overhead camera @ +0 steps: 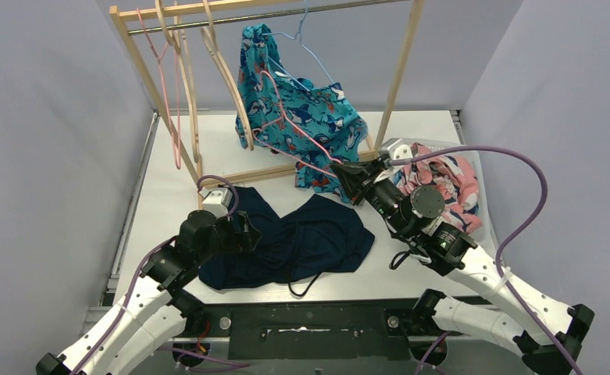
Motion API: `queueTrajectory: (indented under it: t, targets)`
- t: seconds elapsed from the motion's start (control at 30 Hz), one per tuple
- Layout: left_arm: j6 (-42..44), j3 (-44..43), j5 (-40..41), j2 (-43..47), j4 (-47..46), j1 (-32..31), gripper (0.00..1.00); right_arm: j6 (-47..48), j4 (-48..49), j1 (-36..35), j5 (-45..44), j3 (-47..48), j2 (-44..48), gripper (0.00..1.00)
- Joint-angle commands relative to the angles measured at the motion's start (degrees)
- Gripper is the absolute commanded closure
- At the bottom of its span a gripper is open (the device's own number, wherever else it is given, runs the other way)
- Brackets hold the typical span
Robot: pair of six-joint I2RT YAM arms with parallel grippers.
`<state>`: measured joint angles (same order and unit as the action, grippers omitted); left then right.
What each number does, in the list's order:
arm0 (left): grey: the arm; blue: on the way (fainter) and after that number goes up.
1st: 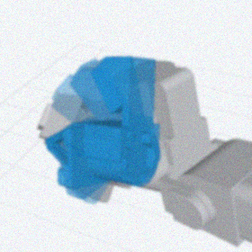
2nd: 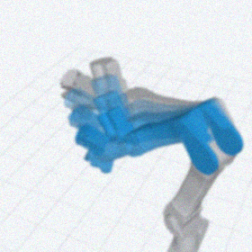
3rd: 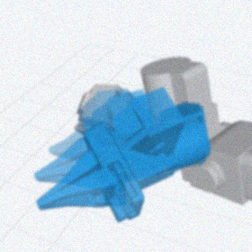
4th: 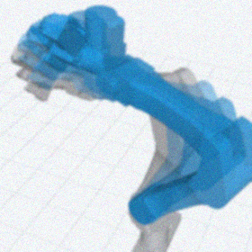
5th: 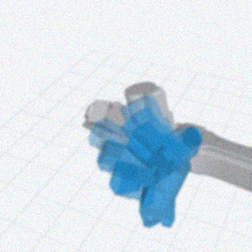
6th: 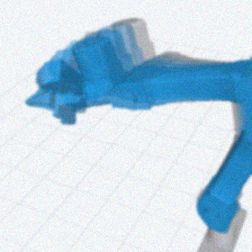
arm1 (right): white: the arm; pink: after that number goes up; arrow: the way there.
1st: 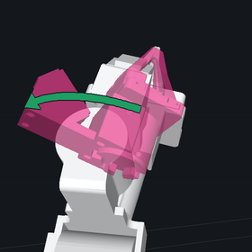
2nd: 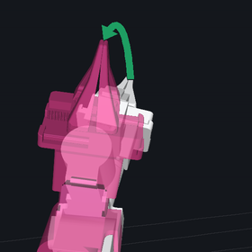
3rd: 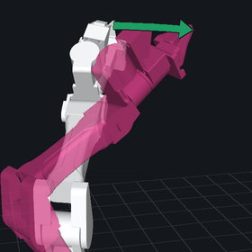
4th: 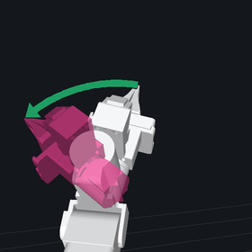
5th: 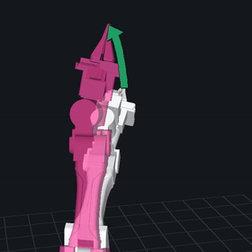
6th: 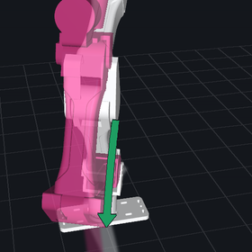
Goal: Remove the shorts from the hanger
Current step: Place the hanger on the clothes rod.
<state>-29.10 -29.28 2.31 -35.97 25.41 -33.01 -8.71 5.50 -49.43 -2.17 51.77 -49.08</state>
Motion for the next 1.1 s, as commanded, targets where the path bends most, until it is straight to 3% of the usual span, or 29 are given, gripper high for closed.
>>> queueTrajectory:
  t: [0.0, 0.37, 0.63, 0.87, 1.07]
  targets:
    - [1.2, -2.5, -0.4, 0.7, -3.6, 0.1, 0.24, 2.1, 12.3, 0.2, -3.2, 2.6, -0.1, 1.00]
    - [1.2, -2.7, -1.3, -1.3, -3.5, 0.5, 0.24, 2.7, 13.3, 0.2, -4.4, 3.7, 1.8, 1.00]
    - [1.2, -2.5, -1.6, -2.1, -3.6, 0.6, 0.24, 7.0, 20.6, 0.2, -0.2, 5.3, 1.4, 1.00]
    - [0.9, -2.5, -2.5, -3.9, -3.9, 0.6, 0.24, 8.8, 30.3, 0.4, -1.3, 9.4, -6.5, 1.00]
    - [0.8, -2.5, -2.6, -4.5, -3.8, 0.9, 0.24, 8.1, 32.8, 0.7, -0.9, 18.9, -18.0, 1.00]
